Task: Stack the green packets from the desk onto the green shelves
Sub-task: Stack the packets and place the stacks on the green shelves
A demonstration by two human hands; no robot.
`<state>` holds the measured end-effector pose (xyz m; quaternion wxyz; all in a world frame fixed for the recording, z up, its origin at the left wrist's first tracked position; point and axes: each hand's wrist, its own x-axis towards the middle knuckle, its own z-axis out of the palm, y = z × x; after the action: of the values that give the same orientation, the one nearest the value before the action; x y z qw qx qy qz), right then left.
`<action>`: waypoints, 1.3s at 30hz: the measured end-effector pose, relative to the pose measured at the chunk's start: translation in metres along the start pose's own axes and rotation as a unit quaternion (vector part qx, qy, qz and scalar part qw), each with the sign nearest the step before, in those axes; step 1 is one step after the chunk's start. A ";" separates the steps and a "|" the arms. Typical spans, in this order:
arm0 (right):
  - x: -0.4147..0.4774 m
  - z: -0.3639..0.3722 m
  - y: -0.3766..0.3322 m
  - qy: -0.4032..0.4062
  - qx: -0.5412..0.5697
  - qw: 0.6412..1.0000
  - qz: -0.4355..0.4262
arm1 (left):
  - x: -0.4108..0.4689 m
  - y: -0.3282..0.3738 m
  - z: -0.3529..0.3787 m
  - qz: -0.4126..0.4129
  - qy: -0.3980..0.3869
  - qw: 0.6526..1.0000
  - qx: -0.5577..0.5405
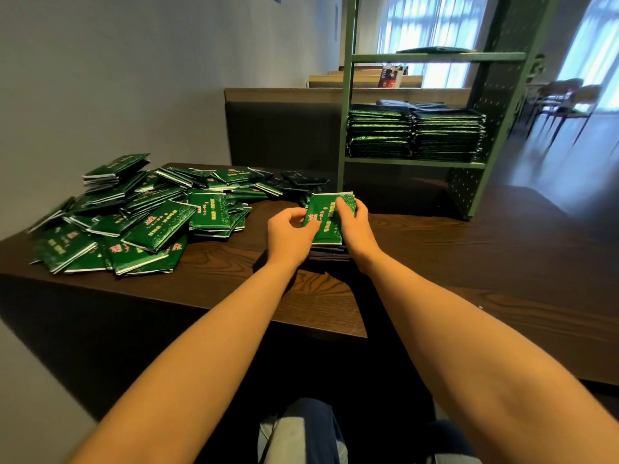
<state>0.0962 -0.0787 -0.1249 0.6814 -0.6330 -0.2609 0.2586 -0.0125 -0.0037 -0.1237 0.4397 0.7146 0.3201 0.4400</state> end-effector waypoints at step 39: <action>0.011 0.049 0.012 -0.025 -0.058 0.998 0.013 | 0.033 -0.056 -0.100 -0.036 0.249 0.962 0.103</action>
<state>0.0702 -0.0348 -0.1333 0.6333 -0.6682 -0.2841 0.2678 -0.0939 0.0819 -0.1403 0.2853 0.6125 0.4882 0.5523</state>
